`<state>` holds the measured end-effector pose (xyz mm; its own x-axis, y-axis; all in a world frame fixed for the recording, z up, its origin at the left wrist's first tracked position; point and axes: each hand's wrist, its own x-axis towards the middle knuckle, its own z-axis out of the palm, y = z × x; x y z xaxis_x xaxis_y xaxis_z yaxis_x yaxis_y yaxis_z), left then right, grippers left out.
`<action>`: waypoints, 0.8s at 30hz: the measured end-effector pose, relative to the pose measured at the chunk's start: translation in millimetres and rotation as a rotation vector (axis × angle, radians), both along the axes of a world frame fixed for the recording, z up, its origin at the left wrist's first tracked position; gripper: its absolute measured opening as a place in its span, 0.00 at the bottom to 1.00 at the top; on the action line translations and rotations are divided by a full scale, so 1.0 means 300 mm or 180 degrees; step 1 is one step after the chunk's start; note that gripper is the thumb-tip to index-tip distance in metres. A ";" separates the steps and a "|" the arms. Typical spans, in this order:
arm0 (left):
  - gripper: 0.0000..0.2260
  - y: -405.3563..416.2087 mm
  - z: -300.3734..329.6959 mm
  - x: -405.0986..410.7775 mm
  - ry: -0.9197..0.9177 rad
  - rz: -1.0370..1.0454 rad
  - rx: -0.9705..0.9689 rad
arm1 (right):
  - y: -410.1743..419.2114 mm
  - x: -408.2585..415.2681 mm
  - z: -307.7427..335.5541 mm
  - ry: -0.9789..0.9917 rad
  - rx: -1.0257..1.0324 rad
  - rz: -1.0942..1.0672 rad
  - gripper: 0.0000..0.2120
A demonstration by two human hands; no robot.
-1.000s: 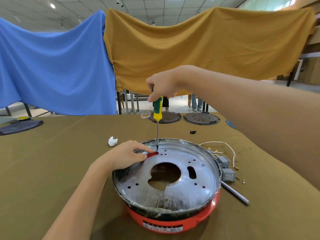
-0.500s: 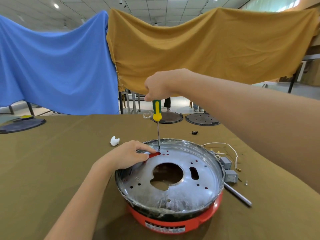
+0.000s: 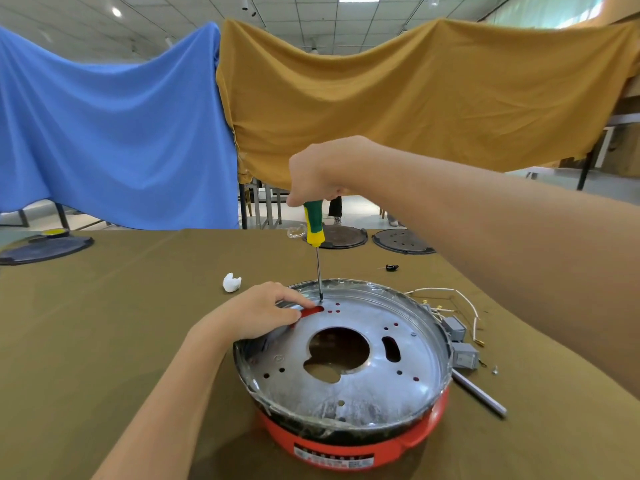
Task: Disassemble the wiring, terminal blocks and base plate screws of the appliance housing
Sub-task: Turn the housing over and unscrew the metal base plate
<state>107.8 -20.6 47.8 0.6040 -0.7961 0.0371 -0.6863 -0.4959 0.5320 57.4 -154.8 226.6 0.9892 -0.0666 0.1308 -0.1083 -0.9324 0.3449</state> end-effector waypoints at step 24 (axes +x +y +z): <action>0.15 -0.003 0.001 -0.002 -0.0029 -0.0018 0.0000 | -0.099 -0.039 0.006 0.0349 0.1879 0.0551 0.15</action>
